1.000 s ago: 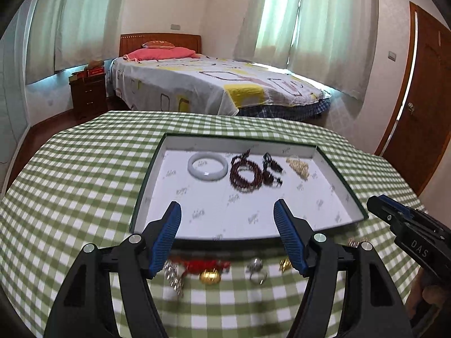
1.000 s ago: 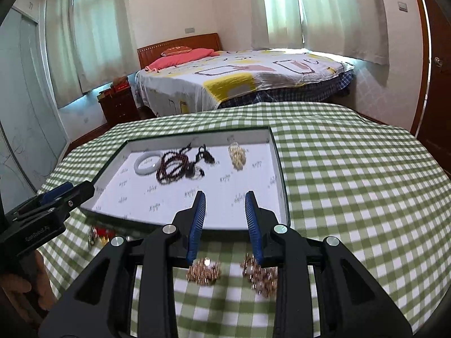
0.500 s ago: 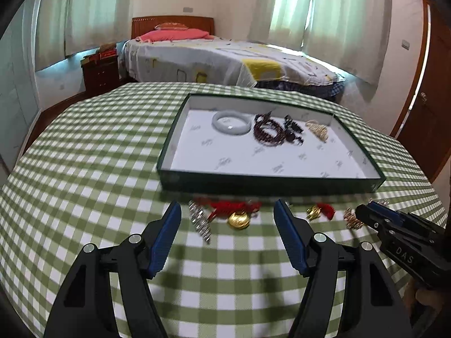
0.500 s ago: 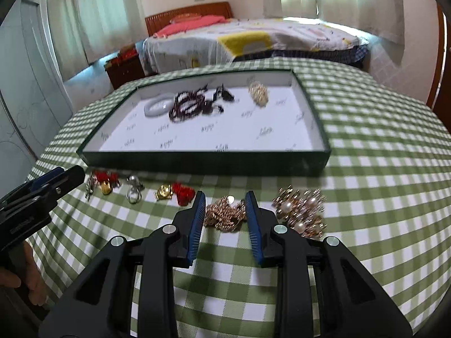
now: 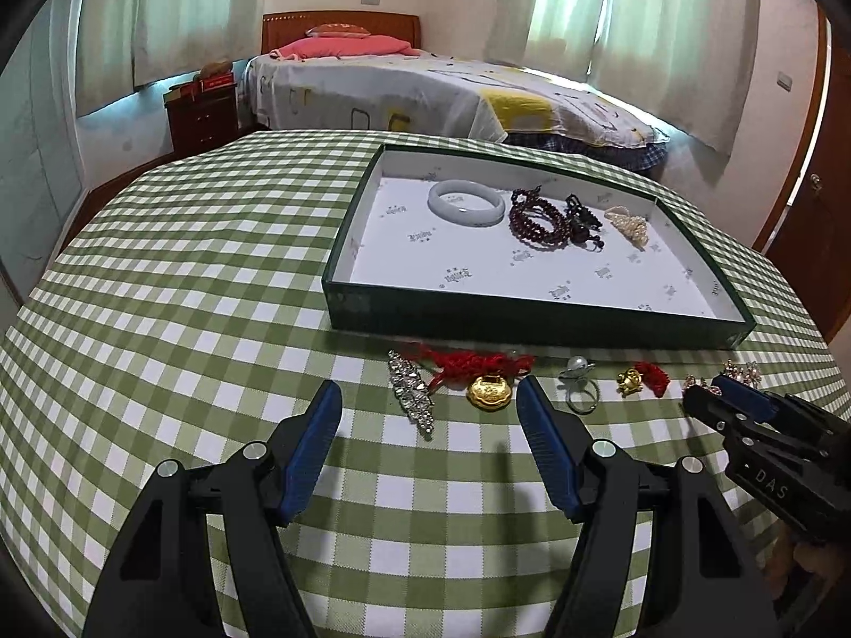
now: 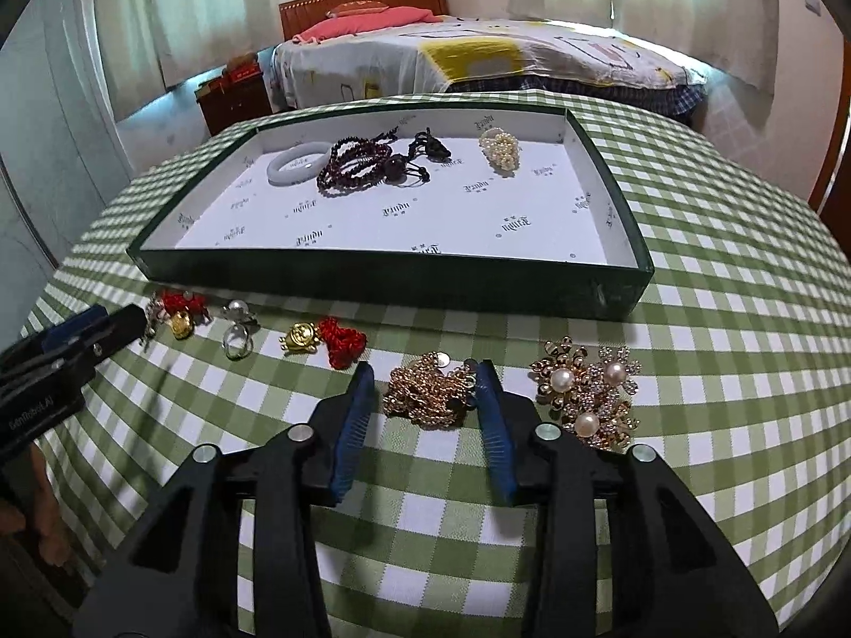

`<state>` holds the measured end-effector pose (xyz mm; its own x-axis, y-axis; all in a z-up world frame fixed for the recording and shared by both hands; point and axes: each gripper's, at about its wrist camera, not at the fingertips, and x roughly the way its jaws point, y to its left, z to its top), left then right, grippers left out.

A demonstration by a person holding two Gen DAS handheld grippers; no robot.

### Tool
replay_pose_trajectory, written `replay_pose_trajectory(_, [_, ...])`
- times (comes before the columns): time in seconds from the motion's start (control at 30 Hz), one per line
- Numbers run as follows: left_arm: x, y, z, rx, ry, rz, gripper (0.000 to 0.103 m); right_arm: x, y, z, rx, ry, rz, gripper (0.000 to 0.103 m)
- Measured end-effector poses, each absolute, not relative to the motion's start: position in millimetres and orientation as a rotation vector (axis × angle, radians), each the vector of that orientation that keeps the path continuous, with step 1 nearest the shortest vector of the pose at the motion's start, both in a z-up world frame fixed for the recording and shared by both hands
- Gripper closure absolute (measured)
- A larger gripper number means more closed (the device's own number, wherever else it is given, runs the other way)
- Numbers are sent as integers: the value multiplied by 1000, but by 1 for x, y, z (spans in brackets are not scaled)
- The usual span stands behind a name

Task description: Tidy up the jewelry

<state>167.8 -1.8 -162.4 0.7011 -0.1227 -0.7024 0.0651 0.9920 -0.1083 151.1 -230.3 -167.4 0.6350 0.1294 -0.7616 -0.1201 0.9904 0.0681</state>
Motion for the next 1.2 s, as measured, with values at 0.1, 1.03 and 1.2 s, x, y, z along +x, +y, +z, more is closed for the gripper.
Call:
replay_pose_trajectory(0.1, [171, 0, -165, -82, 799, -95, 37, 150, -233, -168, 20, 867, 149, 78])
replay_pose_trajectory(1.03, [182, 21, -174, -92, 855, -91, 62, 148, -235, -166, 27, 857, 153, 81])
replay_pose_trajectory(1.2, [186, 19, -173, -96, 858, -98, 62, 149, -236, -165, 28, 857, 153, 81])
